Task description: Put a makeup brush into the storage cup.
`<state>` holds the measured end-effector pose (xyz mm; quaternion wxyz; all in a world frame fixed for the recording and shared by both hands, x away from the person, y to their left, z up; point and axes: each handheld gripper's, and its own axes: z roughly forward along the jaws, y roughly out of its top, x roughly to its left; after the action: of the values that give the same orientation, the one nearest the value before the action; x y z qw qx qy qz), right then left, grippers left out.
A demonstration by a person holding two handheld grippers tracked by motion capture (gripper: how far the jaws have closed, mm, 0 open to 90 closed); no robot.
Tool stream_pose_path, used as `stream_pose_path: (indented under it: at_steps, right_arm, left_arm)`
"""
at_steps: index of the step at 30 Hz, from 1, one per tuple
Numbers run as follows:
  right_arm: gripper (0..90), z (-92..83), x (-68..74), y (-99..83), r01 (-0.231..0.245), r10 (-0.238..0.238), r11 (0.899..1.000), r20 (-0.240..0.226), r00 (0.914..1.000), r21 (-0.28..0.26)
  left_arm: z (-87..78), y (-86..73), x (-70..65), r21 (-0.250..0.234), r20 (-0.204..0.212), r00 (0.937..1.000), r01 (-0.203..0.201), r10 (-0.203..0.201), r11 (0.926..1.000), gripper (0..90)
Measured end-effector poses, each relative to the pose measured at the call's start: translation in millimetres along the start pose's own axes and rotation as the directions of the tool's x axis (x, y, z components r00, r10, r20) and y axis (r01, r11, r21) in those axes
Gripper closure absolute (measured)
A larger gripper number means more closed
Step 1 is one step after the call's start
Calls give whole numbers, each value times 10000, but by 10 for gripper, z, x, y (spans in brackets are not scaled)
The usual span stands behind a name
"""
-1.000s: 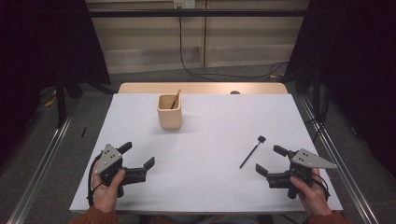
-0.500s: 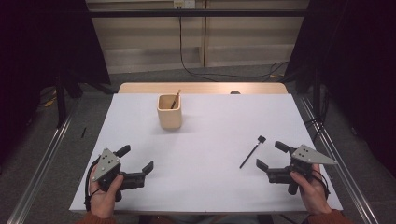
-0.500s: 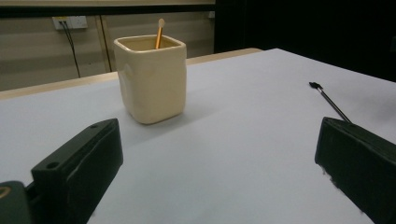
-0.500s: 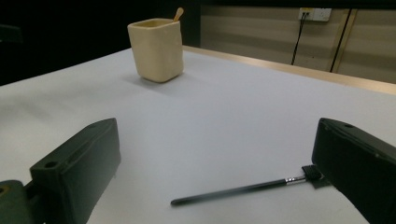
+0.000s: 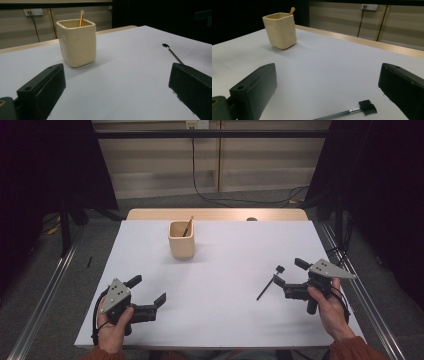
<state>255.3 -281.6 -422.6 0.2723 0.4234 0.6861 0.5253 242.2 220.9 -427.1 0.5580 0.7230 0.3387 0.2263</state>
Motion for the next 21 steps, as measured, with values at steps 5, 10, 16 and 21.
stream_pose_path:
  at_steps: [5, 10, 16, 21]
  right_arm:
    - [22, 88, -46, 60, 24, -24, 10000, 224, 9997, -9]
    - [22, 173, -80, 136, 43, -51, 9996, 306, 9995, 279]
    - [20, 257, -153, 183, -178, 163, 9988, 340, 9993, 455]
    - [22, 308, -192, 239, -158, 135, 9990, 521, 9985, 429]
  left_arm:
    - [4, 0, 3, -6, 2, 10000, -42, 42, 10000, 10]
    - [7, 3, -2, 0, 29, 10000, -78, 78, 10000, 10]
    - [6, 5, 3, -15, 48, 9999, -96, 96, 10000, 10]
    - [6, 4, 8, -25, 1, 10000, -94, 94, 10000, 10]
